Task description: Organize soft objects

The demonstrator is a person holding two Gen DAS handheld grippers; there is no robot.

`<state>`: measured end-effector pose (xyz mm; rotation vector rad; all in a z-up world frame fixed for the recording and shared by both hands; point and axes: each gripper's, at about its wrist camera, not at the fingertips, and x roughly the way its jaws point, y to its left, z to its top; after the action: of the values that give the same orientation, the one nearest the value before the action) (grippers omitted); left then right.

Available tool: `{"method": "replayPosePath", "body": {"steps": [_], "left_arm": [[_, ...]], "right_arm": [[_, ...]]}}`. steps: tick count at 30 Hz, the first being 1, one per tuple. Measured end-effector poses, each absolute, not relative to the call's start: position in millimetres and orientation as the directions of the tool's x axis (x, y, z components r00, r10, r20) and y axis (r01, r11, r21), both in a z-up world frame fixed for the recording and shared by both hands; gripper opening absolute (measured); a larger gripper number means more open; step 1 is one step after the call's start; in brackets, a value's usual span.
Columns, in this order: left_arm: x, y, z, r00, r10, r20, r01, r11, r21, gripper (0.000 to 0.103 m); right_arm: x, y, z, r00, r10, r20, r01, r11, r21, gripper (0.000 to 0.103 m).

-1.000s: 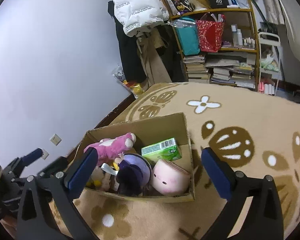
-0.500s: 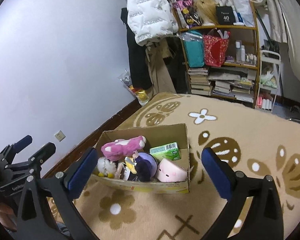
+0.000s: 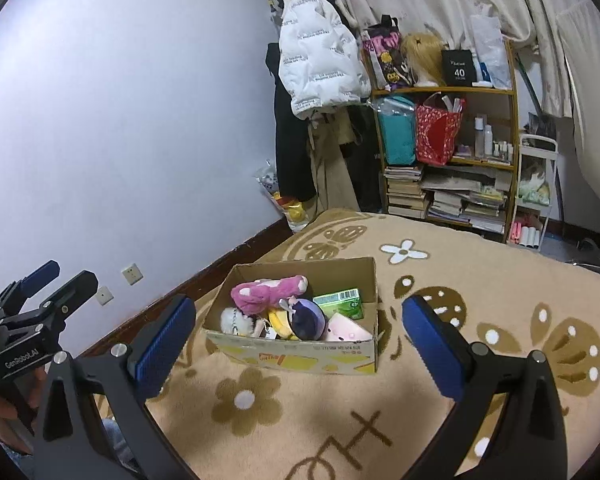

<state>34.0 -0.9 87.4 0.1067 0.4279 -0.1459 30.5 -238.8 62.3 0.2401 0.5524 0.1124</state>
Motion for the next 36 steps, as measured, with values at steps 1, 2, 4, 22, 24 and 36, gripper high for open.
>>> {"method": "replayPosePath", "body": {"steps": [1, 2, 4, 22, 24, 36], "left_arm": [[31, 0, 87, 0.9, -0.118, -0.42, 0.164, 0.984, 0.075, 0.103], [27, -1, 86, 0.9, -0.115, -0.421, 0.163, 0.983, 0.079, 0.103], [22, 0, 84, 0.9, -0.109, -0.421, 0.158, 0.984, 0.083, 0.103], [22, 9, 39, 0.88, -0.084, -0.468, 0.134, 0.988, 0.075, 0.103], [23, 7, 36, 0.878, -0.088, -0.471, 0.142, 0.987, 0.08, 0.103], [37, -6, 21, 0.85, -0.112, -0.514, 0.186, 0.978, 0.095, 0.103]], "right_arm": [[27, -239, 63, 0.85, 0.17, -0.499, -0.042, 0.966, 0.257, 0.103], [22, -240, 63, 0.855, 0.168, -0.49, -0.041, 0.965, 0.259, 0.103], [16, -241, 62, 0.862, 0.17, -0.478, -0.044, 0.964, 0.263, 0.103], [11, -235, 15, 0.843, 0.179, -0.507, -0.056, 0.967, 0.248, 0.103], [13, -235, 9, 0.836, 0.179, -0.519, -0.049, 0.966, 0.254, 0.103], [19, -235, -7, 0.817, 0.177, -0.548, -0.033, 0.965, 0.262, 0.103]]}}
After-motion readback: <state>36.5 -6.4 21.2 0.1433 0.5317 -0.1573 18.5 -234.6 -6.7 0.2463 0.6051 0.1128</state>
